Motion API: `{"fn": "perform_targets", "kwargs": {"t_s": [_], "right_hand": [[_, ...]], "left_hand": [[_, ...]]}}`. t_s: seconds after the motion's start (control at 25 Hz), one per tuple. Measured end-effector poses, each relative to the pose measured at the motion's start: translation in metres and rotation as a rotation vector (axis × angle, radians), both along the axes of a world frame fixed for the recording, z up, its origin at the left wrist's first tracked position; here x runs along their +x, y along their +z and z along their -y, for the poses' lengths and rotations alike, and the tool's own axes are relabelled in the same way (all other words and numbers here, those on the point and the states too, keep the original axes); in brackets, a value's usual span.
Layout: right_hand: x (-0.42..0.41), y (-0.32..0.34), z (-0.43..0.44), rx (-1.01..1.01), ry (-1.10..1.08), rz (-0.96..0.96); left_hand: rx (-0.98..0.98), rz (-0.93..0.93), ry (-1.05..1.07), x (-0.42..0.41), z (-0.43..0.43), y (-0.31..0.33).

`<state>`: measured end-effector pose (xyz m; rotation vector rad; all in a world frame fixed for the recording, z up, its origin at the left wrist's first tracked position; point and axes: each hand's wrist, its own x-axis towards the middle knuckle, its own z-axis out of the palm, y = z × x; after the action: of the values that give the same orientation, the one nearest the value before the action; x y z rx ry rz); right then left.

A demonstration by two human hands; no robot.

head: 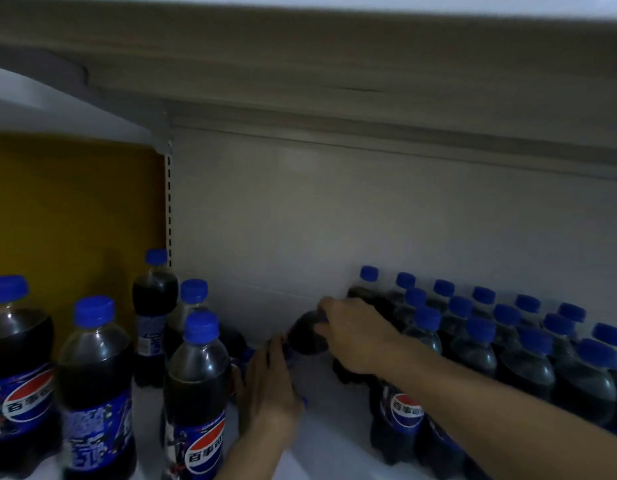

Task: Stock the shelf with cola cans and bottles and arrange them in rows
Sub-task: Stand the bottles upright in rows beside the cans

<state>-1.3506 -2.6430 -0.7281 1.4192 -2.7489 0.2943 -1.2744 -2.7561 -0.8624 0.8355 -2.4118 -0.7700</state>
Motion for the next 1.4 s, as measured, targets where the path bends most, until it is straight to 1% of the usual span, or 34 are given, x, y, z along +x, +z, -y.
{"fn": "perform_targets", "kwargs": {"t_s": [0.08,0.16,0.28,0.36,0.48,0.64,0.72,0.84,0.96,1.04,1.2,1.28,1.32,1.4], "right_hand": [[-0.010,0.035,-0.002,-0.003,0.061,0.015],[-0.021,0.054,-0.002,0.059,0.134,-0.001],[-0.040,0.069,-0.007,0.130,0.204,-0.042],[-0.049,0.081,-0.015,0.117,0.239,-0.028],[-0.058,0.095,-0.028,0.056,0.270,-0.014],[-0.068,0.094,-0.032,0.076,0.274,0.005],[-0.072,0.089,-0.035,0.102,0.255,0.003],[-0.077,0.079,-0.037,0.117,0.231,-0.002],[-0.080,0.070,-0.035,0.128,0.218,-0.001],[-0.080,0.070,-0.035,0.150,0.214,-0.015],[-0.075,0.070,-0.028,0.222,0.186,-0.031],[-0.065,0.065,-0.026,0.167,0.215,-0.143],[-0.057,0.060,-0.025,0.089,0.253,-0.236],[-0.034,0.046,-0.026,-0.161,0.363,-0.370]], "left_hand": [[0.035,-0.046,-0.014,-0.004,-0.002,0.001],[0.074,-0.086,-0.047,-0.010,-0.007,0.002],[0.034,-0.118,-0.117,-0.016,-0.021,0.012],[0.032,-0.165,-0.172,-0.017,-0.026,0.016],[0.047,-0.184,-0.220,-0.022,-0.027,0.014],[0.109,-0.283,-0.316,-0.032,-0.034,0.006],[0.099,-0.275,-0.336,-0.035,-0.042,0.002],[0.027,-0.234,-0.317,-0.042,-0.046,-0.005],[-0.042,-0.132,-0.324,-0.044,-0.044,-0.007],[-0.047,-0.082,-0.327,-0.045,-0.042,-0.005],[-0.014,-0.050,-0.347,-0.045,-0.037,-0.003],[-0.003,-0.044,-0.349,-0.045,-0.035,-0.003],[-0.006,-0.043,-0.349,-0.044,-0.036,-0.003],[-0.027,-0.028,-0.337,-0.041,-0.039,0.000]]}}
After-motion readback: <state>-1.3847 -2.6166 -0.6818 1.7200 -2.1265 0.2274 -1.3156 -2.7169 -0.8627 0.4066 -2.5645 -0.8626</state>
